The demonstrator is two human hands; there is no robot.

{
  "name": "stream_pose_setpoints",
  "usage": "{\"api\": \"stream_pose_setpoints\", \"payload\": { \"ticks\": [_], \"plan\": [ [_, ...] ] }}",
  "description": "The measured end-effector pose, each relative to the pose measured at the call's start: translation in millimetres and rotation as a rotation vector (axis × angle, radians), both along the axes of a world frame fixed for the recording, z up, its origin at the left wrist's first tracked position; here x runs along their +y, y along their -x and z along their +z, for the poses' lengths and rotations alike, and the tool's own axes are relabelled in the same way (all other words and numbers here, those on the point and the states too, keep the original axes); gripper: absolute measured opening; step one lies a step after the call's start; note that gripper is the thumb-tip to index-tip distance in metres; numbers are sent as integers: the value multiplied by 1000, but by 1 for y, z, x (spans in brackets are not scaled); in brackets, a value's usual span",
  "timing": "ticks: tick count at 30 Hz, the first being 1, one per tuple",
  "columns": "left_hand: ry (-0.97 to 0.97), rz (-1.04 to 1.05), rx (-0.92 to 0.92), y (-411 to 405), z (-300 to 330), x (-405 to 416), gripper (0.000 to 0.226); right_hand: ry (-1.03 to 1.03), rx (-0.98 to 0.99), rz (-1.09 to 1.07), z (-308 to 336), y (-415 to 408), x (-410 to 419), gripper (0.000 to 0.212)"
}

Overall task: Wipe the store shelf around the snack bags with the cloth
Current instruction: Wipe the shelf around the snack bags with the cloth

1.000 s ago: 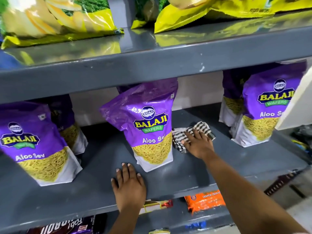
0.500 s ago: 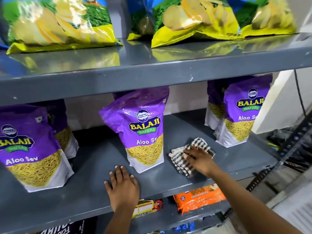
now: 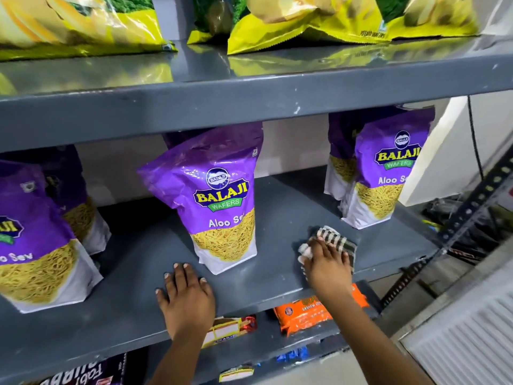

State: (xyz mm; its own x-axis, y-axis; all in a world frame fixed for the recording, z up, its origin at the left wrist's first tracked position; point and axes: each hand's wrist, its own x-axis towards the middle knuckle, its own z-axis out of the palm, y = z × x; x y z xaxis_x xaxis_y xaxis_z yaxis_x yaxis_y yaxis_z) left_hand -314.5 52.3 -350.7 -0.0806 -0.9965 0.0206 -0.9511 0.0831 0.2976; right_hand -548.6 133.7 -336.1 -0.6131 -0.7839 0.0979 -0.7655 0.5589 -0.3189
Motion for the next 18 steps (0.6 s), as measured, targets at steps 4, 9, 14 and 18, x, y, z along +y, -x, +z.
{"api": "stream_pose_setpoints", "payload": {
  "ticks": [4, 9, 14, 18],
  "plan": [
    [-7, -16, 24, 1, -1, 0, 63, -8, 56, -110, 4, 16, 54, 32],
    [-18, -1, 49, 2, 2, 1, 63, 203, -6, -271, 46, 9, 47, 31],
    [-13, -2, 45, 0, 2, 4, 59, 76, 112, 240, 20, -68, 0, 72],
    [8, 9, 42, 3, 0, 2, 56, -11, -22, 167, -2, -38, 31, 56]
  ]
}}
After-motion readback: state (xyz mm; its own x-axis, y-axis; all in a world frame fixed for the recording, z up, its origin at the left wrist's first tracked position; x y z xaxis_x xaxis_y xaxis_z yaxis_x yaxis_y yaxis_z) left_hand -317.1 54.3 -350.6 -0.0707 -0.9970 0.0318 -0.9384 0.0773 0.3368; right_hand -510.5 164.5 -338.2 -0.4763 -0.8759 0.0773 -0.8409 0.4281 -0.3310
